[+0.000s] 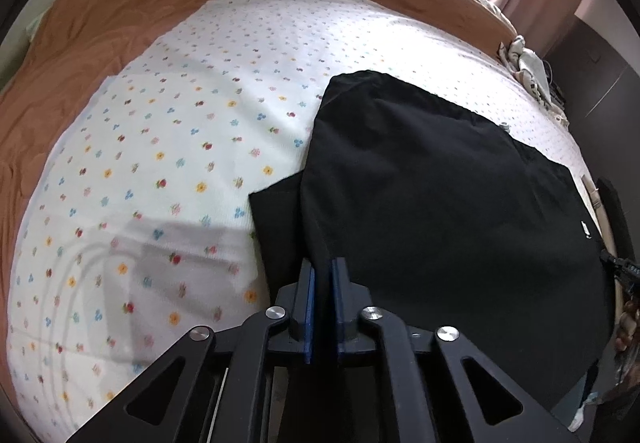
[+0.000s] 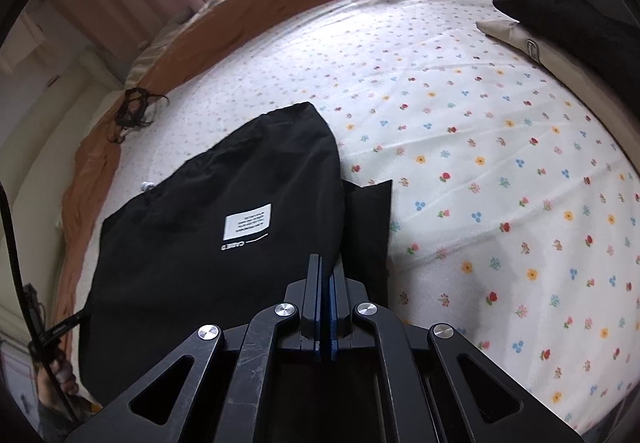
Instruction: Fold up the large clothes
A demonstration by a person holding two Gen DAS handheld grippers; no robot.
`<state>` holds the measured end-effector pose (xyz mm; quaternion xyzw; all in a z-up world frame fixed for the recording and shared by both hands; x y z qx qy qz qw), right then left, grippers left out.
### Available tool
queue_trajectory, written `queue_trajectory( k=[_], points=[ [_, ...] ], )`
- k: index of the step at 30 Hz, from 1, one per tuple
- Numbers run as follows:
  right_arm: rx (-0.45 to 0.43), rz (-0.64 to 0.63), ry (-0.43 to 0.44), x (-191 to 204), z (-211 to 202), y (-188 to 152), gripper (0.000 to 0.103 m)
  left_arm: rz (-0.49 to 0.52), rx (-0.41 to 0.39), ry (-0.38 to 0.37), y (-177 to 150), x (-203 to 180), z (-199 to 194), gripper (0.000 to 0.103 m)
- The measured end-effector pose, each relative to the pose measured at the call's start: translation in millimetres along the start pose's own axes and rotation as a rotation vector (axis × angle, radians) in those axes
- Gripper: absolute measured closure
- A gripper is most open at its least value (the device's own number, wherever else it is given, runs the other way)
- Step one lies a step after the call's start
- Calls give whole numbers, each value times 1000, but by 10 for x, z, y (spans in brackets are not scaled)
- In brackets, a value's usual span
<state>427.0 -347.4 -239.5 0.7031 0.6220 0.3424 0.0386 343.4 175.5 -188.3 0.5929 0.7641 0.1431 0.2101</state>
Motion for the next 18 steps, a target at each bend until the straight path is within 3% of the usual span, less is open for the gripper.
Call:
queue_trajectory(
  k=[3,4,5,6,14,18],
  points=[
    [-31,-9,-39,-4,-164,-33,84,-15,-8,-23,-81,66,-131,76],
    [-43,-21,-50,8,-225,-50,80,-22,-13,-24,-102,90,-160,61],
    [-52,-30,-55,17,-276,-67,69,-35,-23,-27,-149,134,-217,46],
    [-65,-39,-57,36,-357,-97,63,-45,-33,-31,-185,161,-260,42],
    [-76,-126,-29,361,-686,-343,61,-135,-25,-116,-627,362,-441,40],
    [-78,-161,-9,588,-735,-527,52,-173,-26,-158,-876,437,-493,40]
  ],
)
Point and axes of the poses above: each gripper's, at about its wrist camera, not at the fingertips, and z roughly the way its jaws point, x to its left, y to its top, the point moved 2 cm from there along z, roughly the way its jaws point, and after that the axes turned 7 degrees about y, right-handed, at the moved point
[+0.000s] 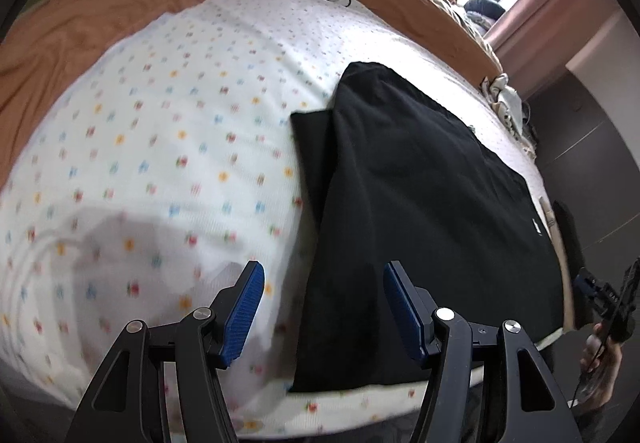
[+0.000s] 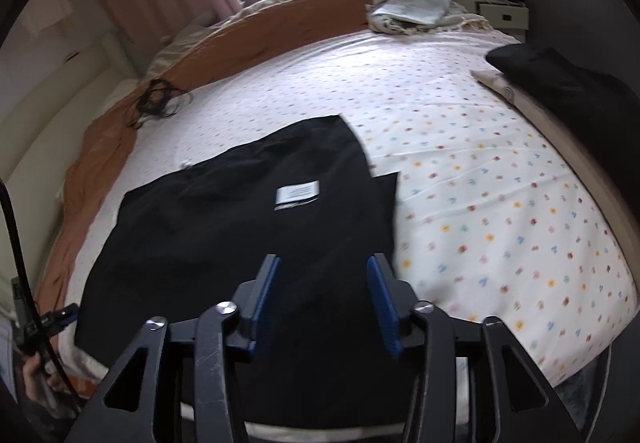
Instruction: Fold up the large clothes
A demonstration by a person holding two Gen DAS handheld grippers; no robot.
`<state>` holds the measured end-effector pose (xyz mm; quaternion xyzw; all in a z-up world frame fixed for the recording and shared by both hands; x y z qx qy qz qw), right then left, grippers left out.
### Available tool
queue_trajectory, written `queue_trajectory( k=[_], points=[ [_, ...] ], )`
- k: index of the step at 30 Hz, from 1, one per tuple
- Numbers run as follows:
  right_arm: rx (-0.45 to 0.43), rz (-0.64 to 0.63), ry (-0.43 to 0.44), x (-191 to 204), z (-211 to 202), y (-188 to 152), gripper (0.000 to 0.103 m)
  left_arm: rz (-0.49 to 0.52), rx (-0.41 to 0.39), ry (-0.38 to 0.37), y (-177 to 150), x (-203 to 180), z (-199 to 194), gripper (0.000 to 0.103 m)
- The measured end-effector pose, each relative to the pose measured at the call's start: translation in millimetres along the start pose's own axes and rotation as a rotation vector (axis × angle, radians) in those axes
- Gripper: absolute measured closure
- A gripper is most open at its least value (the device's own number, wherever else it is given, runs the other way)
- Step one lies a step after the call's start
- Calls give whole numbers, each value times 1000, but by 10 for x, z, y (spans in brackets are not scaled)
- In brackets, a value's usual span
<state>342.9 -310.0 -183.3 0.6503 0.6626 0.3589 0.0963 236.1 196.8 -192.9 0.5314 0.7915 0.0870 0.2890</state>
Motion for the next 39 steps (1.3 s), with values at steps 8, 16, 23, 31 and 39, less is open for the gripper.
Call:
queue_trajectory(
  k=[8,16,23,31,39],
  points=[
    [17,-56,39,475,-16,-380,52,-45,-1,-57,-350,128,-126,40],
    [54,-109,76,957,58,-700,52,-169,-20,-180,-553,226,-202,40],
    [120,-176,93,1360,226,-910,52,-236,-2,-263,-636,202,-139,40],
    [202,-208,75,1538,576,-1138,57,-318,4,-299,-546,246,-18,41],
    [243,-187,21,1420,783,-1216,67,-342,-12,-255,-469,165,130,65]
  ],
)
Point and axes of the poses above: each gripper's, at about its wrist camera, not at the fingertips, and z roughly the way its jaws point, x to its left, y to its top, the point moved 2 cm from there along z, roughly the way its jaws point, and after that the axes turned 7 degrees about y, right-handed, at the moved point
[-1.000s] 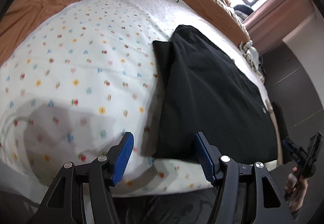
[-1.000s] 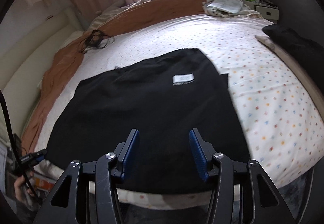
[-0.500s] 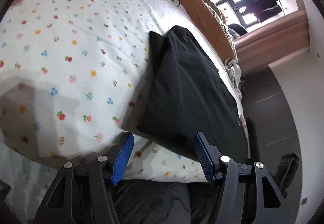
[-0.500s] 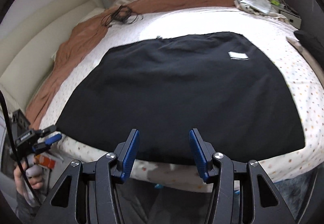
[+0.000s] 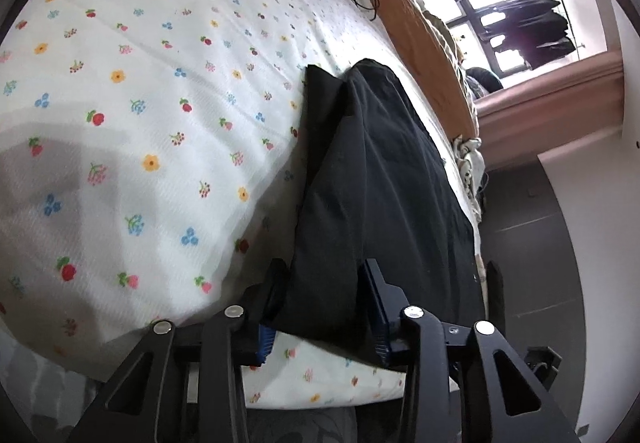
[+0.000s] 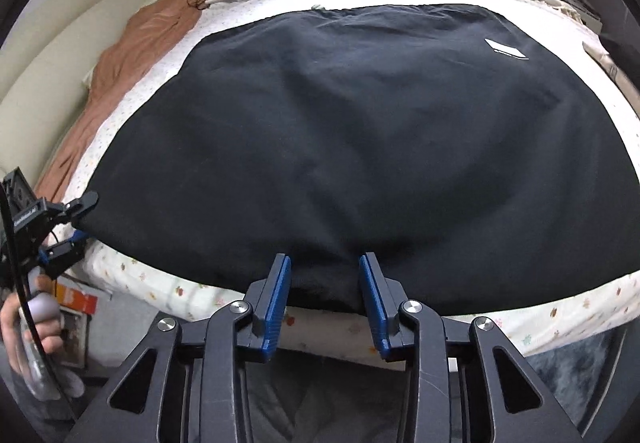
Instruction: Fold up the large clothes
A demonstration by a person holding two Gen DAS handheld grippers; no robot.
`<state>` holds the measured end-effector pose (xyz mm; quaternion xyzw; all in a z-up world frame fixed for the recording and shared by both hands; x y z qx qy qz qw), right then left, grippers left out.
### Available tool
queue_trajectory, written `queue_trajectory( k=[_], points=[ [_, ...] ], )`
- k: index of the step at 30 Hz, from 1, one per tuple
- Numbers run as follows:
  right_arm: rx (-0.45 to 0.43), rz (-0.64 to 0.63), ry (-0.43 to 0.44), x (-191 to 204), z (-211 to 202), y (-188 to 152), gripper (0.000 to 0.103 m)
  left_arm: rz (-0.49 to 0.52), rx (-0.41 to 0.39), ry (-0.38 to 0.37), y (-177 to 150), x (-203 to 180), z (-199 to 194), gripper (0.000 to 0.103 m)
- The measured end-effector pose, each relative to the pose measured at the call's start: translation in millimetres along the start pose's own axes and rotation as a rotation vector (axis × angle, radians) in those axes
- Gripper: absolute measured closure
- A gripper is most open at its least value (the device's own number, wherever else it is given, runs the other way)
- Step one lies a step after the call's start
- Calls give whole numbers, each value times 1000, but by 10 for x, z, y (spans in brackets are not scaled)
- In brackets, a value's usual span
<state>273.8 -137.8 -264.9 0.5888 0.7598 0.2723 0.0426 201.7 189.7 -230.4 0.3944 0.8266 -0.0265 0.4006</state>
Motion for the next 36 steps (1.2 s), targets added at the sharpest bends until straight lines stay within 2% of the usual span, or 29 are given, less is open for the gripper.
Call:
queue_trajectory(
  k=[9,15,25,36],
  points=[
    [-13,-10,-72,-47,198,323,67,-32,-57,35,-61,10,-29,70],
    [-15,13,-92,-163,371,751,67,-37,-63,55,-75,-17,-25,70],
    [4,7,-156,-306,753,1484,67,-87,-54,32,-84,57,-36,70],
    [12,22,-210,-394,1072,2080,67,-118,-64,31,-114,81,-49,70]
  ],
)
Point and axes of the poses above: each gripper's, at about its wrist camera, not at the fingertips, and z roughly the way its jaws point, x to its left, y to its top, the point moved 2 cm from there along z, roughly the way its jaws point, and after that the axes turned 7 degrees about y, right-handed, at the moved point
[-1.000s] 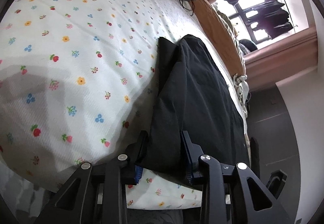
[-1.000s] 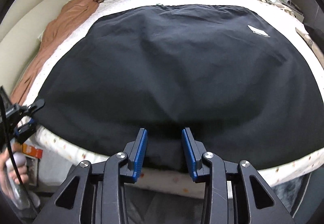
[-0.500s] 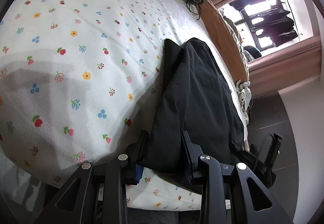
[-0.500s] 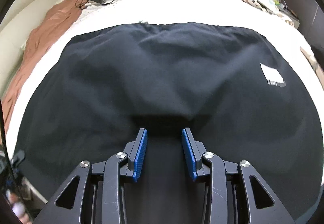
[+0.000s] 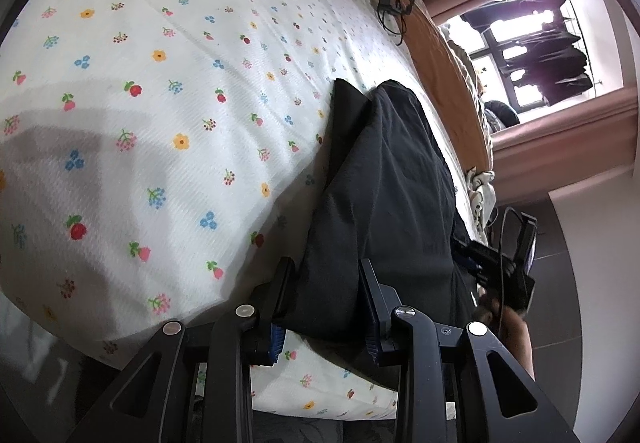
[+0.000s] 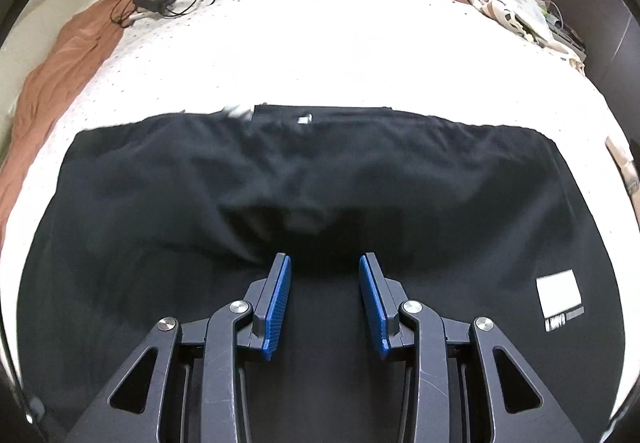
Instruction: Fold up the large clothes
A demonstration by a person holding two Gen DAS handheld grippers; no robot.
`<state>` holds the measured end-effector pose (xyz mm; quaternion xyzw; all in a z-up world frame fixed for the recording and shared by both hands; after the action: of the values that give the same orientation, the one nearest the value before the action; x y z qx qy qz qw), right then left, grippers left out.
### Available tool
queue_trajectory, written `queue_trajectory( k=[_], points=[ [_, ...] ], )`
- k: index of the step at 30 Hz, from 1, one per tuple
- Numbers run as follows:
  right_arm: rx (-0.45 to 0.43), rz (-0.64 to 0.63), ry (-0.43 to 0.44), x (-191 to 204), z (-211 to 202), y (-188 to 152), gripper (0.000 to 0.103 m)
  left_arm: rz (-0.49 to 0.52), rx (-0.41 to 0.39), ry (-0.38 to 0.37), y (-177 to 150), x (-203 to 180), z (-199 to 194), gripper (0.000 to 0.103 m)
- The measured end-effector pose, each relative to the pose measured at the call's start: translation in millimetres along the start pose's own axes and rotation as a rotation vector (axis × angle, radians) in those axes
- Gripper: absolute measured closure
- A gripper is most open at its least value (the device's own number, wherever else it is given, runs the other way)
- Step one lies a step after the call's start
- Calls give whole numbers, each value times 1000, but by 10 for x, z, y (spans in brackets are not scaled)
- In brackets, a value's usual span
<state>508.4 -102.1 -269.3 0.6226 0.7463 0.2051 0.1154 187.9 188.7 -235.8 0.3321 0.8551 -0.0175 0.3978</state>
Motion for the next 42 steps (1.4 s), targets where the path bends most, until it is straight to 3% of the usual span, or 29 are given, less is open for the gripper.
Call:
queue_trajectory(
  k=[4,8,19,27,34,36,42],
  points=[
    [-1,0,-9,12,44,124,67,1,6,6,1,-6,0,70],
    [9,13,23,-2,-29,45,67,-18,22,-7,14,-4,0,77],
    [14,37,183,44,-493,-737,67,-29,0,-72,16,-143,-180,86],
    [15,65,310,43,-669,-1218,66,29,-18,-143,33,-499,-403,89],
    [-17,58,368,43,-803,-1591,67,75,-42,-198,17,-864,-570,90],
    [-26,68,396,14,-850,-1718,84,96,-48,-212,3,-997,-601,90],
    [-25,108,469,-76,-849,-2045,88,192,-50,-251,-92,-1497,-659,90]
  ],
)
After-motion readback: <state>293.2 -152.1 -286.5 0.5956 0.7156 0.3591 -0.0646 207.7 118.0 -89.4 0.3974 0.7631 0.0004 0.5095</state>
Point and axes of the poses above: each gripper's, at about its wrist camera, not at the fingertips, and z roughly the way its jaws point, x to its left, y to its top, the point moved 2 cm from there along z, roughly the way its jaws point, and after that the axes turned 7 degrees about y, right-handed, at the moved point
